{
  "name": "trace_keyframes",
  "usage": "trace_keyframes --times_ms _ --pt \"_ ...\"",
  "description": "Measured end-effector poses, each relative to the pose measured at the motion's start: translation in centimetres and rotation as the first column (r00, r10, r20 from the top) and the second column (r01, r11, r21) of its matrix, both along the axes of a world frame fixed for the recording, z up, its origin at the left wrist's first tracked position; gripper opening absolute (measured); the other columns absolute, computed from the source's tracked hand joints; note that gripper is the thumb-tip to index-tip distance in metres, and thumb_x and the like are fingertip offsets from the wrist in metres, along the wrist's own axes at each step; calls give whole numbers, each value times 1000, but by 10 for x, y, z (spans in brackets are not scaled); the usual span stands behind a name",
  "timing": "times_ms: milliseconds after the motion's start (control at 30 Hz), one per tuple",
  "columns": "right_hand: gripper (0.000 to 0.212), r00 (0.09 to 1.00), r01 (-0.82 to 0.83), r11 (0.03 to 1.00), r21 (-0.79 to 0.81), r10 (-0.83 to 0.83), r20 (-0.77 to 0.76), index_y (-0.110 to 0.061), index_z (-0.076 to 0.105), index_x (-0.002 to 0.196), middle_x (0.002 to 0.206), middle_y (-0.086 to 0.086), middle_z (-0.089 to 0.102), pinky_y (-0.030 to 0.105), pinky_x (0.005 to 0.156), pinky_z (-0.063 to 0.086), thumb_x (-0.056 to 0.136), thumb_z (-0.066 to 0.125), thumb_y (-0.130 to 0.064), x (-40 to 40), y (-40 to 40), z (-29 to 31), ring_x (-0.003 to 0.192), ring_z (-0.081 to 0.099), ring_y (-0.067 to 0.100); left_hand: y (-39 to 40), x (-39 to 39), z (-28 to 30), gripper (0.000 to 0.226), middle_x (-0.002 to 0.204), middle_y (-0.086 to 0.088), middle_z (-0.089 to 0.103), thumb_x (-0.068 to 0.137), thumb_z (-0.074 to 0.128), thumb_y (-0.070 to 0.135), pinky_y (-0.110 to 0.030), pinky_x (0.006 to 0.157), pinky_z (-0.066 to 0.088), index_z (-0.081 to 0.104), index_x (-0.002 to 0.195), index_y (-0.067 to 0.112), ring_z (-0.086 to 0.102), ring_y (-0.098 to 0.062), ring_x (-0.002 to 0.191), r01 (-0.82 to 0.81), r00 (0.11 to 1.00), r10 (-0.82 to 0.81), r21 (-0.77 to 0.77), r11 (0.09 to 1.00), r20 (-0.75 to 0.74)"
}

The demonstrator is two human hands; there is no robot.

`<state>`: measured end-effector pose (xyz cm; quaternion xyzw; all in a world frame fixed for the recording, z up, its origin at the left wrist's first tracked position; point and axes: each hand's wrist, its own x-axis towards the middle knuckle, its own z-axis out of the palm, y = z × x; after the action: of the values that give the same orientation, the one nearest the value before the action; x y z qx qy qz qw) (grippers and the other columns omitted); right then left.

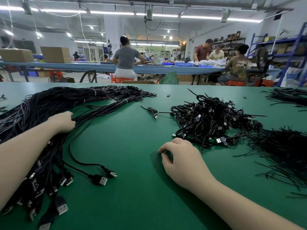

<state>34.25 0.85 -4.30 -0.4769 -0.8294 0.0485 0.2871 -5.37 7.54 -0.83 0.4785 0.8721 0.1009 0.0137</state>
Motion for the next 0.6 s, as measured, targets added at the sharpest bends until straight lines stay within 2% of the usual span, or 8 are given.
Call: trace_keyframes --times_ms 200,367,433,500,600 --pt "19 1000 1 1000 3 -1 -6 -33 65 101 95 -10 53 33 84 42 92 49 -29 -1 1 -1 97 46 14 5 -7 0 59 129 -18 59 86 66 7 -35 103 37 43 139 -1 52 -33 122 21 981 -63 222 975 182" --pt "19 1000 6 1000 0 -6 1 -33 64 101 92 -9 50 32 84 41 92 48 -29 -2 1 -1 97 45 14 2 -2 1 51 120 -17 64 85 67 5 -34 99 37 52 134 1 57 -32 113 108 970 -173 333 937 172" --pt "19 1000 7 1000 -3 -7 3 -32 64 101 93 -9 51 32 84 41 92 48 -29 -2 0 -1 98 45 14 3 3 4 49 119 -16 65 89 65 12 -34 98 37 51 135 3 57 -31 112 123 960 -195 322 939 202" --pt "19 1000 5 1000 -5 -5 7 -32 64 102 93 -9 51 32 84 41 92 48 -29 -1 0 0 98 45 14 4 8 8 51 124 -18 62 92 62 23 -35 101 37 48 136 1 53 -32 119 68 970 -120 239 969 211" --pt "20 1000 6 1000 -6 -6 15 -31 64 103 95 -8 52 31 84 41 92 47 -29 -1 -1 0 98 46 15 2 12 14 52 137 -20 52 98 51 32 -33 102 38 48 134 -6 49 -33 126 4 994 -12 66 998 113"
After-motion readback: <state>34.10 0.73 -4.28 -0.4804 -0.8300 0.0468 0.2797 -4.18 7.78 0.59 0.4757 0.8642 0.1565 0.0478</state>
